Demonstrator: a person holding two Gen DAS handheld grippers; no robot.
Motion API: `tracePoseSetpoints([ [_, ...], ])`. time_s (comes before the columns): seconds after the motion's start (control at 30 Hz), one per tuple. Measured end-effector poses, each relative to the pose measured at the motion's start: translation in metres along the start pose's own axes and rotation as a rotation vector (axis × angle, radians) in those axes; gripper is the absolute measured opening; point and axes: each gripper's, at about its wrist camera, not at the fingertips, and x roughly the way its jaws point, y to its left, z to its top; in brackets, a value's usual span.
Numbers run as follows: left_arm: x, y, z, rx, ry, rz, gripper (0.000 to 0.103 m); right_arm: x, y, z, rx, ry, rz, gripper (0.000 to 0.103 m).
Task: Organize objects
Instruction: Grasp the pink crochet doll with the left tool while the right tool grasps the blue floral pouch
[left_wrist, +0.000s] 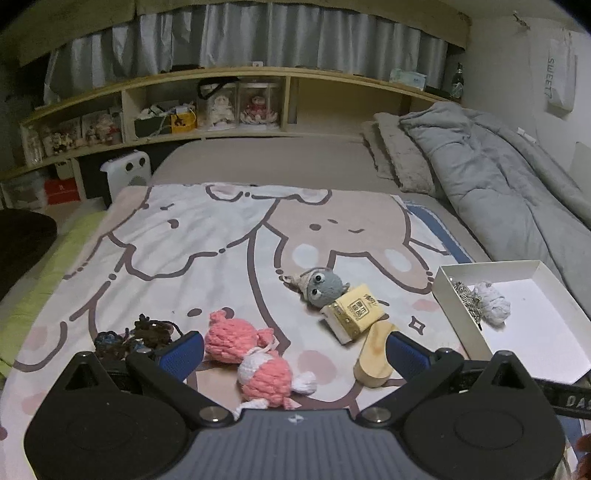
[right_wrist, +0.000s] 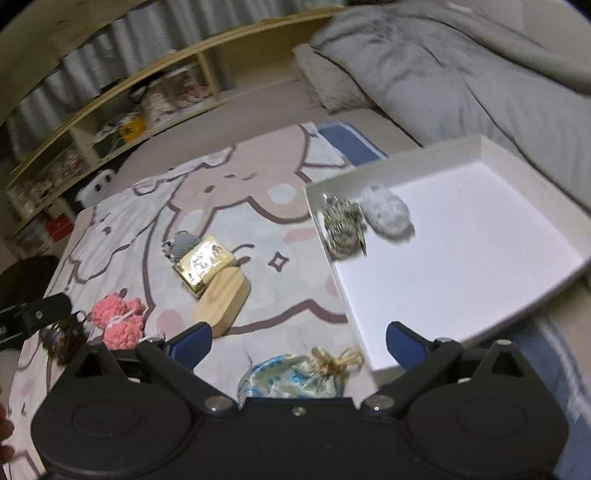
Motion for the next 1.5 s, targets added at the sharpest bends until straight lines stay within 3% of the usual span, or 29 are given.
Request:
tracePoseSetpoints([
  [0.2,0.022,0.019,-0.001,-0.049,0.034,-0.023,0.103,0.019,0.003,-0.023,0.1,-0.01,-0.068,0.102],
  [0.4,0.046,0.035,-0.009,-0.175,0.084,-0.028,0.102,0.039,0.003,-0.053,0.156,-0.042,-0.088,0.102],
  [0.63,0.068,0.041,-0.013,-0.265,0.118,-0.029,0.09,0.052,-0.001,-0.062,0.211,-0.043,-0.076,0.102],
  [0.87,0.094,0.052,-0.016,-0.382,0.158,0.004,0.08,0.055,0.009,-0.069,0.183,-0.005,-0.048,0.102],
  [1.07,0.111,0.061,-0.022,-0.477,0.196,0.024,0.075,0.058,0.019,-0.073,0.139,0.016,-0.076,0.103],
  [1.2,0.12,0.062,-0.024,-0.512,0.211,0.043,0.072,0.059,0.024,-0.075,0.103,0.025,-0.072,0.103],
  [1.5,0.13,0.065,-0.032,-0.518,0.219,0.053,0.052,0.065,0.029,-0.077,0.046,0.045,-0.087,0.103],
])
